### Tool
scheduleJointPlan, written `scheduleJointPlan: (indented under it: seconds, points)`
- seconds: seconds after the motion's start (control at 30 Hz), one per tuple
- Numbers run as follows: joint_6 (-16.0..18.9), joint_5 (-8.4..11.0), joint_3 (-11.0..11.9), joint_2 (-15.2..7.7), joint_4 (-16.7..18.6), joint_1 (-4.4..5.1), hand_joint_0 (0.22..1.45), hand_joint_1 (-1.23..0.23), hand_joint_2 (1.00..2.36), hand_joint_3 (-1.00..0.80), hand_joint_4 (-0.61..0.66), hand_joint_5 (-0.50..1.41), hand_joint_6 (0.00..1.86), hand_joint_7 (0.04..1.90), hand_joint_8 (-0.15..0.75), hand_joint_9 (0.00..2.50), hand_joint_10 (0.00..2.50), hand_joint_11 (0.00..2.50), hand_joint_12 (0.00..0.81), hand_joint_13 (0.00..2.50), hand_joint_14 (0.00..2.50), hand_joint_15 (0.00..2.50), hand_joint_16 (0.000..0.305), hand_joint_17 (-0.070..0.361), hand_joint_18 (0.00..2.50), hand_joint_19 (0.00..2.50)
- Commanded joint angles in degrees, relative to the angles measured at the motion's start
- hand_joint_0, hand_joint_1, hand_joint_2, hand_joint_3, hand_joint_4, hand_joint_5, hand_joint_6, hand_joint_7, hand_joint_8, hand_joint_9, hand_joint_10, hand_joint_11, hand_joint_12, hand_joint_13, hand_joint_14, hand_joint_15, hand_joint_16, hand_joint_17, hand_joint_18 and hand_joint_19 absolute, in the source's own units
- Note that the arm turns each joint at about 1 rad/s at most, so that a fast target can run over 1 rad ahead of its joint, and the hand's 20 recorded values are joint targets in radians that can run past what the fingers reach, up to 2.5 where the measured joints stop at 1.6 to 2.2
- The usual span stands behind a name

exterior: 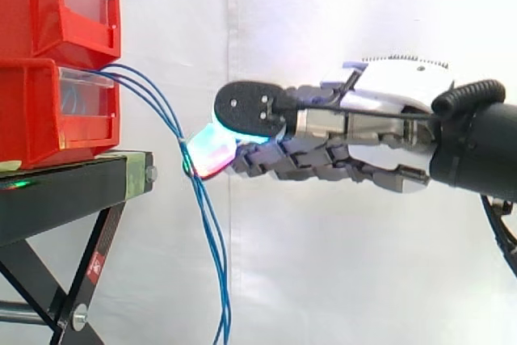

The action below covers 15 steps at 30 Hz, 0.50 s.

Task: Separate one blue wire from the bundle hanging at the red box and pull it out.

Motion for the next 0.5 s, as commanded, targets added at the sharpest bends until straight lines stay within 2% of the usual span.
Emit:
scheduleJointPlan:
  seconds: [0.0,0.03,0.17,0.23,0.47]
  points:
    - [1.6,0.46,0.2,-1.9,0.3,0.00,0.50,-0.58,1.00,-0.50,0.32,-0.18,0.50,0.81,0.290,0.50,0.00,0.14,0.359,0.27,0.00,0.14,0.058,0.131,0.07,0.17]
    - [3.1,0.90,0.9,-2.7,0.3,0.00,0.50,-0.58,1.00,-0.50,0.32,-0.18,0.50,0.80,0.289,0.50,0.00,0.14,0.358,0.27,0.00,0.14,0.058,0.131,0.07,0.17]
    - [8.9,0.99,1.0,-2.6,-1.1,0.00,0.50,-0.58,1.00,-0.50,0.32,-0.18,0.50,0.81,0.289,0.50,0.00,0.14,0.359,0.28,0.00,0.14,0.058,0.131,0.07,0.16]
    - [9.9,0.99,1.0,-2.7,-1.3,-0.09,0.50,-0.58,1.00,-0.50,0.32,-0.18,0.50,0.81,0.289,0.50,0.00,0.14,0.358,0.28,0.00,0.14,0.058,0.131,0.07,0.17]
    - [9.4,1.61,1.1,-2.7,0.2,-0.09,0.50,-0.58,1.00,-0.50,0.32,-0.18,0.50,0.81,0.288,0.50,0.00,0.15,0.357,0.28,0.00,0.14,0.058,0.130,0.07,0.17]
